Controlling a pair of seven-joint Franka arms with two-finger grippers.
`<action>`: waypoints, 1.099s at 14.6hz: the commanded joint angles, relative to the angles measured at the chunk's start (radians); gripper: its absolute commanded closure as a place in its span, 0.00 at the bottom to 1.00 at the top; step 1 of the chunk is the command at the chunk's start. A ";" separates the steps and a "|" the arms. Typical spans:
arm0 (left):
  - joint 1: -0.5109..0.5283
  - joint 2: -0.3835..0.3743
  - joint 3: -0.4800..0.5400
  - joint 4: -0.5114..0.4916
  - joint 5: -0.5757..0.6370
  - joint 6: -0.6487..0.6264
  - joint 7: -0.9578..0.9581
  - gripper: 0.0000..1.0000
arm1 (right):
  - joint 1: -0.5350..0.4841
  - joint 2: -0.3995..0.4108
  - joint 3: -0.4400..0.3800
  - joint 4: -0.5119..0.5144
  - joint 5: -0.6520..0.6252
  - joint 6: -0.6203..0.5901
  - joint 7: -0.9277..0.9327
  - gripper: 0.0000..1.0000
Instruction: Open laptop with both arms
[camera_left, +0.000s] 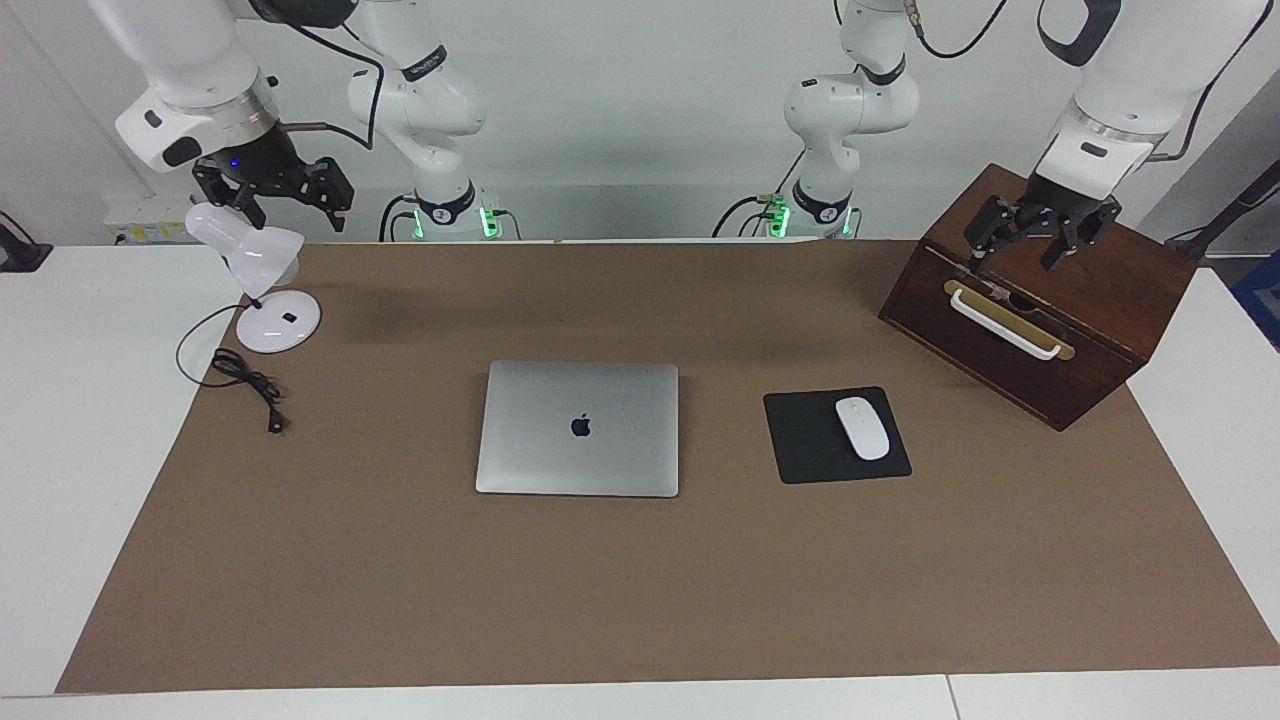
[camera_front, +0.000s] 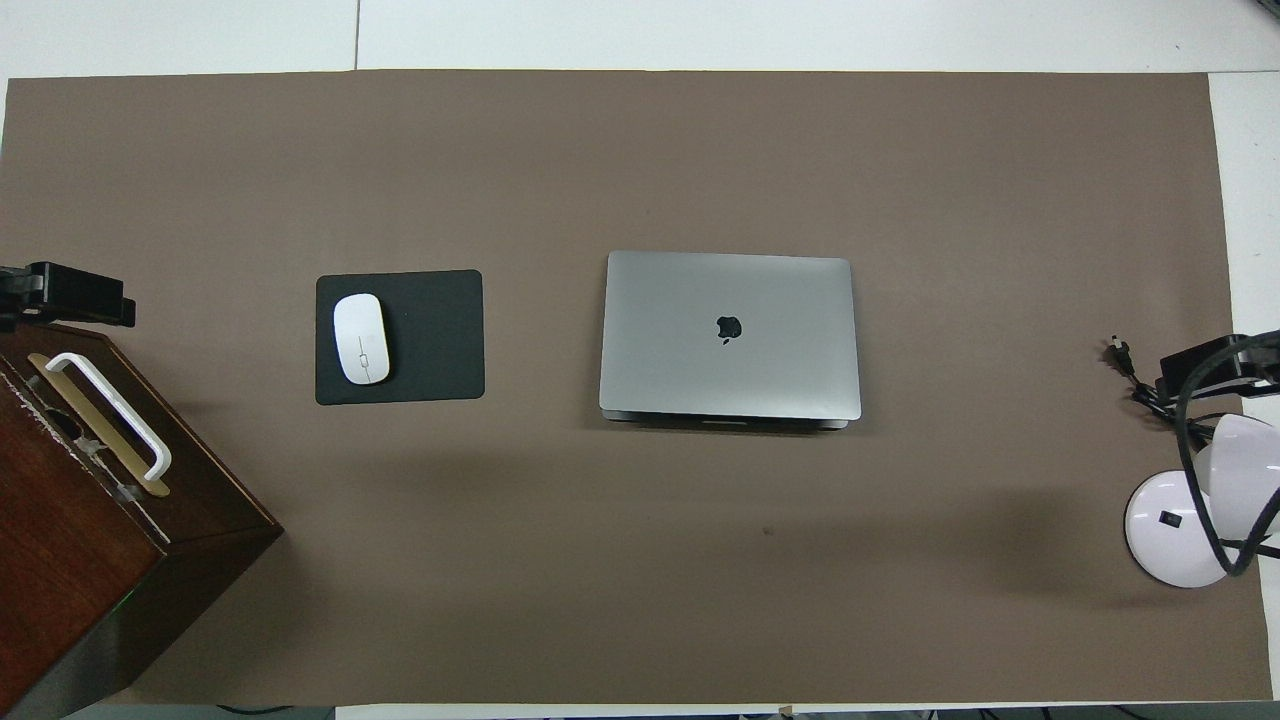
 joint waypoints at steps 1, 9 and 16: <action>0.007 -0.028 -0.002 -0.040 0.007 0.028 -0.004 0.00 | -0.005 -0.025 0.004 -0.027 -0.005 -0.007 -0.016 0.00; 0.002 -0.029 -0.004 -0.041 0.008 0.016 0.004 0.00 | -0.005 -0.025 0.004 -0.027 -0.003 -0.007 -0.016 0.00; -0.001 -0.029 -0.004 -0.040 0.008 0.011 0.002 0.00 | -0.005 -0.033 0.004 -0.036 -0.003 -0.003 -0.014 0.00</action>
